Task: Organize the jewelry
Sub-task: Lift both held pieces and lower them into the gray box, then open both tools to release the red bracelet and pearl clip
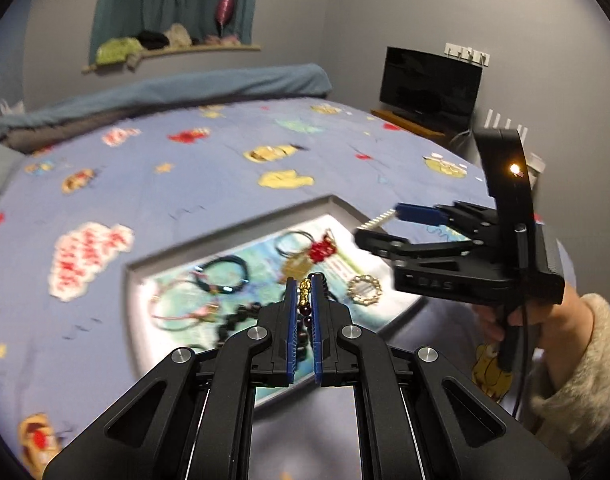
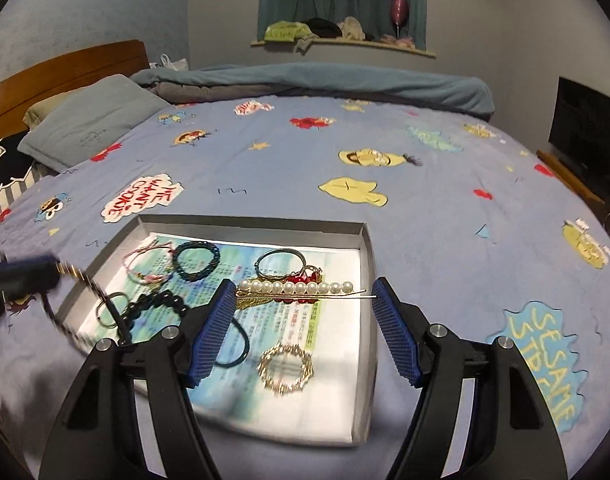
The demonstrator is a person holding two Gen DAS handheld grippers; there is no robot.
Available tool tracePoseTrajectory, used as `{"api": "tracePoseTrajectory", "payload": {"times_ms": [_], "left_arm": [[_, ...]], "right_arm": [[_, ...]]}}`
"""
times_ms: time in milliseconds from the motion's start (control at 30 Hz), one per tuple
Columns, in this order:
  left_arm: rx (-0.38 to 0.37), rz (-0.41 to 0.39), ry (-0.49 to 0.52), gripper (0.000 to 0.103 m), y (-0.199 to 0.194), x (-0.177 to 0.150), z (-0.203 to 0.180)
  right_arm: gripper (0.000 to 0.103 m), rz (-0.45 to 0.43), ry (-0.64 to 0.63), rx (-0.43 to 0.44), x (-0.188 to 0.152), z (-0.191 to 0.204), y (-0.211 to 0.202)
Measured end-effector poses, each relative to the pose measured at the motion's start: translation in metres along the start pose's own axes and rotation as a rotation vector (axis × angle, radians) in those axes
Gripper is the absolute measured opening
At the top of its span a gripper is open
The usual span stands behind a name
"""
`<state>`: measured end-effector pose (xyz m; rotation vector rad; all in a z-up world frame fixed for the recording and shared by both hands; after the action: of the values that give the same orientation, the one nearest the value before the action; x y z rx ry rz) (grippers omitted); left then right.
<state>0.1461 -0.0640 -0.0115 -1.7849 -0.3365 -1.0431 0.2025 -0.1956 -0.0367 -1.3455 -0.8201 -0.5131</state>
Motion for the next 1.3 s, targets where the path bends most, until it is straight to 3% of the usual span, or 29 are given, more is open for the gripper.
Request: {"api": "tracePoseTrajectory", "payload": {"times_ms": [133,333,700,833,1100,1300], "left_arm": [[-0.044,0.067,-0.042,0.007,0.036,-0.013,0.003],[-0.018,0.159,-0.060,0.007,0.077,-0.033,0.018],[0.025,0.171,-0.041,0.008,0.085,-0.039,0.025],[0.048,0.175,-0.043,0.023,0.082,-0.039,0.029],[0.063,0.172,-0.036,0.026,0.078,-0.039,0.029],[0.086,0.158,-0.049,0.040,0.067,-0.036,0.033]], "right_arm": [[0.069,0.036,0.007,0.021,-0.008,0.003,0.015],[0.069,0.100,-0.030,0.030,-0.019,0.014,0.033],[0.070,0.153,-0.046,0.020,-0.026,0.021,0.055],[0.070,0.156,-0.041,0.028,-0.026,0.020,0.055],[0.071,0.152,-0.030,0.028,-0.025,0.018,0.051],[0.071,0.146,-0.014,0.033,-0.022,0.014,0.039]]}}
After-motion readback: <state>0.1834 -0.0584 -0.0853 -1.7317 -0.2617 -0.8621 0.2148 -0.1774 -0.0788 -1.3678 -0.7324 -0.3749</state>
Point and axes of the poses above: each gripper's, at about its wrist camera, not at the fingertips, and y roughly the way its jaws point, z to its left, x to its top, the point moved 6 cm from there along y, roughly the way its jaws point, and after that the axes turned 1 degree about z, right-handed, at the moved point
